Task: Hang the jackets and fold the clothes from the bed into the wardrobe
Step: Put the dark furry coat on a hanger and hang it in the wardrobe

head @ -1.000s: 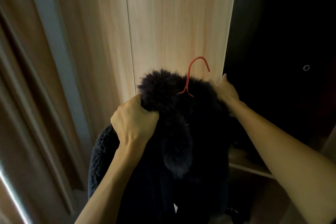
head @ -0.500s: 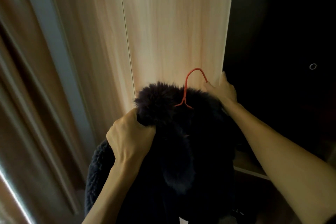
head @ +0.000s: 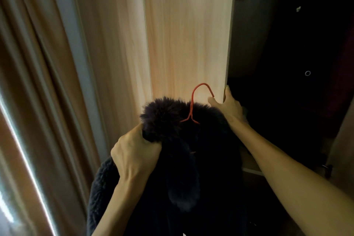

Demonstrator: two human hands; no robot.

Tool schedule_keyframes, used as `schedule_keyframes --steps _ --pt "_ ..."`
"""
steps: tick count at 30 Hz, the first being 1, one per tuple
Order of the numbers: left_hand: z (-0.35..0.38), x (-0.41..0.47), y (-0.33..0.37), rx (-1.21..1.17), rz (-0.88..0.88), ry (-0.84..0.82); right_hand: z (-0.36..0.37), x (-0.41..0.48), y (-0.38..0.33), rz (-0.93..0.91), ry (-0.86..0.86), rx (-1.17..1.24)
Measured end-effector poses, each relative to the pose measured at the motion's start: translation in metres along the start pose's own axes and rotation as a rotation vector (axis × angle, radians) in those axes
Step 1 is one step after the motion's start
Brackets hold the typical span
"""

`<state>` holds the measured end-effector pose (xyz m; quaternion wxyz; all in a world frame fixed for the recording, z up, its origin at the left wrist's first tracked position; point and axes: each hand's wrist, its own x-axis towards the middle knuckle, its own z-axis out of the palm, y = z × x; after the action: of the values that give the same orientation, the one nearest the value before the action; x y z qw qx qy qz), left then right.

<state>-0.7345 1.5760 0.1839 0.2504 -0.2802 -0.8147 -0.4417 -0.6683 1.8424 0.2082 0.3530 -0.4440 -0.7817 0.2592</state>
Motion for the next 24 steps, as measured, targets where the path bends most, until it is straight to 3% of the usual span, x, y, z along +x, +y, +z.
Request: schedule_keyframes --steps 13,24 --pt "-0.092 -0.027 -0.048 0.040 0.028 -0.026 0.022 -0.110 -0.066 -0.178 -0.090 0.028" --pt "-0.154 -0.049 -0.112 0.116 -0.089 0.048 0.079 -0.180 -0.147 -0.336 -0.218 0.046"
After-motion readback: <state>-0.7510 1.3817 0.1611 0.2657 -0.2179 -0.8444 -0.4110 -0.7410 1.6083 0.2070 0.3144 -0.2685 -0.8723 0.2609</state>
